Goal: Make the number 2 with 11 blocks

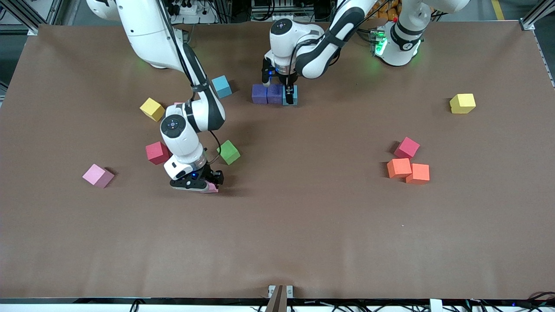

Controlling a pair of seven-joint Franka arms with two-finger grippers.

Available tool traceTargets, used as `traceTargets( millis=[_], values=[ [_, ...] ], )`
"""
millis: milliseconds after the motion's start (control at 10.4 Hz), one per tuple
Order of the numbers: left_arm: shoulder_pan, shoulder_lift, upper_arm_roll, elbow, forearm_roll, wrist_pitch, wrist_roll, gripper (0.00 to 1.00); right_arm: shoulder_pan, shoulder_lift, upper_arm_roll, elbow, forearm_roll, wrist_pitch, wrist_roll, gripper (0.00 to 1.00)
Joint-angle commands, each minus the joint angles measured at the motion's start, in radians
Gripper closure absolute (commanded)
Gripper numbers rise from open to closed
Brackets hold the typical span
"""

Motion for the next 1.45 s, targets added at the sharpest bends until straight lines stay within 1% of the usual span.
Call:
traceTargets(
  millis=[0,193,386,482,578,675,964,1060,1157,1253,1349],
  values=[
    [-0.014,0.0,0.011,0.024,-0.012,0.004,0.004,0.0,-0.017,-0.065,0.006,0.026,0.022,-0.107,-0.034,0.88],
    [0.0,-0.037,0.011,0.02,-0.012,-0.013,0.006,0.0,-0.022,-0.093,0.006,0.056,0.024,-0.184,-0.028,0.88],
    [0.007,-0.094,0.008,0.02,-0.012,-0.07,0.01,0.0,-0.008,-0.113,0.01,0.063,0.03,-0.214,0.033,0.88],
    [0.009,-0.124,0.002,0.021,-0.013,-0.1,0.01,0.0,0.007,-0.116,0.015,0.064,0.03,-0.215,0.097,0.88],
    [0.009,-0.163,-0.004,0.02,-0.05,-0.137,0.012,0.0,0.045,-0.117,0.015,0.064,0.03,-0.213,0.17,0.88],
    [0.012,-0.197,-0.045,0.023,-0.099,-0.192,0.012,0.0,0.079,-0.117,0.015,0.075,0.03,-0.213,0.253,0.88],
    [0.058,-0.289,-0.076,0.026,-0.147,-0.281,0.016,0.0,0.151,-0.133,0.01,0.09,0.028,-0.211,0.427,0.89],
    [0.099,-0.328,-0.077,0.026,-0.202,-0.304,0.025,0.0,0.181,-0.142,0.004,0.086,0.025,-0.205,0.471,0.89],
    [0.155,-0.367,-0.084,0.026,-0.255,-0.323,0.077,0.0,0.191,-0.171,0.001,0.076,0.018,-0.205,0.514,0.89],
    [0.237,-0.394,-0.084,0.027,-0.301,-0.335,0.181,0.0,0.217,-0.197,0.0,0.061,0.012,-0.205,0.55,0.89],
    [0.321,-0.416,-0.075,0.03,-0.369,-0.347,0.278,0.0,0.263,-0.203,-0.019,0.049,0.01,-0.207,0.574,0.9]
  ],
)
